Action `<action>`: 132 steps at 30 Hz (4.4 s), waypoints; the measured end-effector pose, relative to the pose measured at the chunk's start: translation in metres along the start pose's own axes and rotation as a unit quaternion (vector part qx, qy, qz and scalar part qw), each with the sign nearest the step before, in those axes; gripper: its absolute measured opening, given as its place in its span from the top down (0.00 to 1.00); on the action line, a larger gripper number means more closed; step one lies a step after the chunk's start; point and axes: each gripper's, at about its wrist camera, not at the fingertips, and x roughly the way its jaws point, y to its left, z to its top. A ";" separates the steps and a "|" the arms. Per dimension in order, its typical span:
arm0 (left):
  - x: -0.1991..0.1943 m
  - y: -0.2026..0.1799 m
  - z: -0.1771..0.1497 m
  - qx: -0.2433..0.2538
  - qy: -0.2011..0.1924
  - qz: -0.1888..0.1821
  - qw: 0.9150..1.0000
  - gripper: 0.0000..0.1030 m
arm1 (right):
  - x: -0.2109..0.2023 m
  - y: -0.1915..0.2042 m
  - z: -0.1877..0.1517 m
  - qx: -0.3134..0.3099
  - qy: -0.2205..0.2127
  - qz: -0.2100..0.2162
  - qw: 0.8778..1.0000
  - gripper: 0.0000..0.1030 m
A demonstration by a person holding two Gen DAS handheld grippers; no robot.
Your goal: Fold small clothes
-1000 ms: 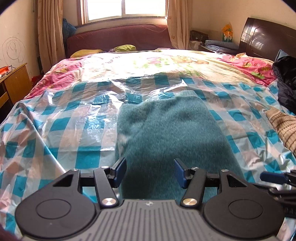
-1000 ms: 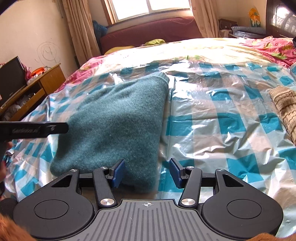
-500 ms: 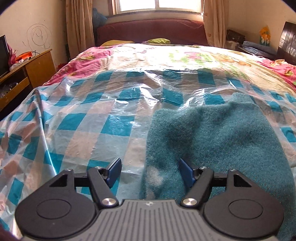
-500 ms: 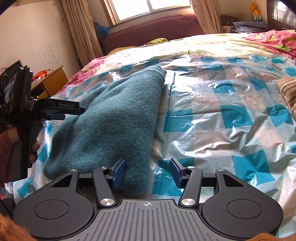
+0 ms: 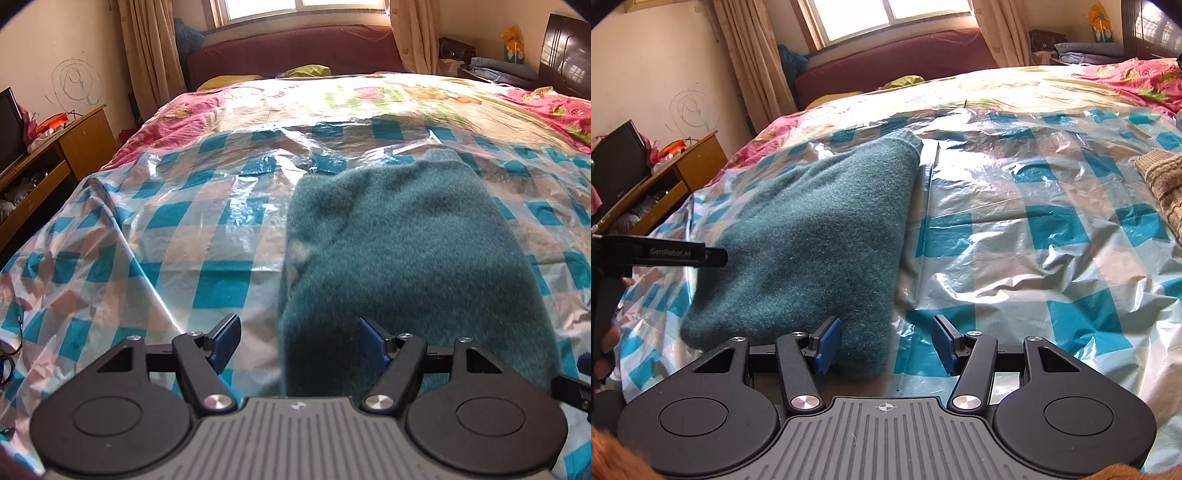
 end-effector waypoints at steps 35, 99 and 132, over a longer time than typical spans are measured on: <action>-0.049 -0.007 -0.073 -0.051 0.054 -0.049 0.996 0.12 | -0.008 0.033 -0.023 -0.034 0.057 -0.010 0.998 0.47; -0.043 -0.022 -0.090 -0.029 0.086 -0.060 0.994 0.12 | -0.006 0.046 -0.040 -0.045 0.080 -0.024 0.996 0.42; -0.043 -0.022 -0.091 -0.028 0.088 -0.048 0.995 0.12 | -0.007 0.047 -0.040 -0.049 0.080 -0.022 0.995 0.42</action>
